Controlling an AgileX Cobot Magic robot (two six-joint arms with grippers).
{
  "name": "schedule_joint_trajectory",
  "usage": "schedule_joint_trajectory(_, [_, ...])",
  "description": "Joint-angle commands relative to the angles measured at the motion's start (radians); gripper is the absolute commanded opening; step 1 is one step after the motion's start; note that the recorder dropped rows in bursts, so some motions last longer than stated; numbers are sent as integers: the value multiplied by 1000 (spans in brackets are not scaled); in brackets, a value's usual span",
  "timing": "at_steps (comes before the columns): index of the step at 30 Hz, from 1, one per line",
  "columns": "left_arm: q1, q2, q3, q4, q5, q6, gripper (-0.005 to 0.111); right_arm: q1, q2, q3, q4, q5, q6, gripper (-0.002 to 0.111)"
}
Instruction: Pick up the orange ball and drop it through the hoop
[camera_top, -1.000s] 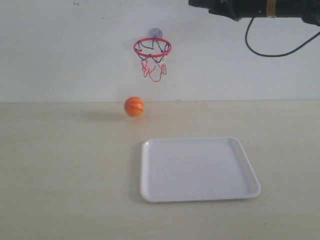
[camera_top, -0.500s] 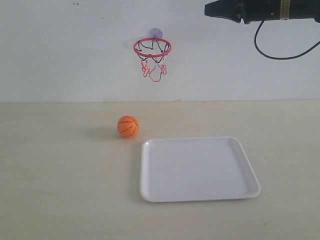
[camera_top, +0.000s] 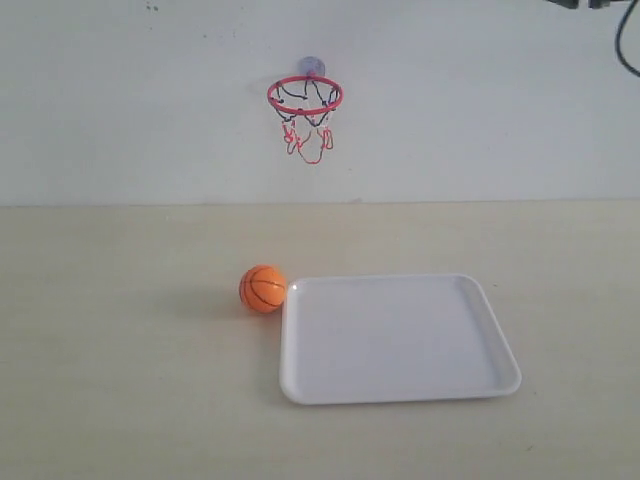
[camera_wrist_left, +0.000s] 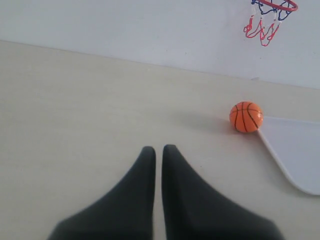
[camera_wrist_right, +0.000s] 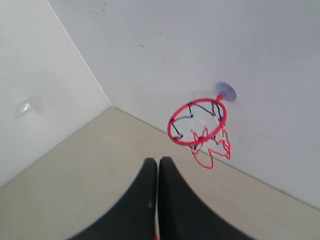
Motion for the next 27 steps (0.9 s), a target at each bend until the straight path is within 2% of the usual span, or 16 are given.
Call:
schedule_joint_trajectory(1, [-2, -2, 4, -6, -1, 5, 4, -81, -193, 332, -1, -3, -143, 0])
schedule_joint_trajectory(4, [-2, -2, 4, -6, -1, 5, 4, -123, -334, 558, -1, -3, -256, 0])
schedule_joint_trajectory(8, [-2, -2, 4, -6, -1, 5, 4, -141, -510, 820, 127, 27, -268, 0])
schedule_joint_trajectory(12, [-2, -2, 4, -6, -1, 5, 4, -123, -611, 963, 136, -3, -259, 0])
schedule_joint_trajectory(16, [-2, -2, 4, -6, -1, 5, 4, -109, -675, 1013, 121, -3, -254, 0])
schedule_joint_trajectory(27, [-2, -2, 4, -6, -1, 5, 4, -109, -687, 1013, 121, -3, -254, 0])
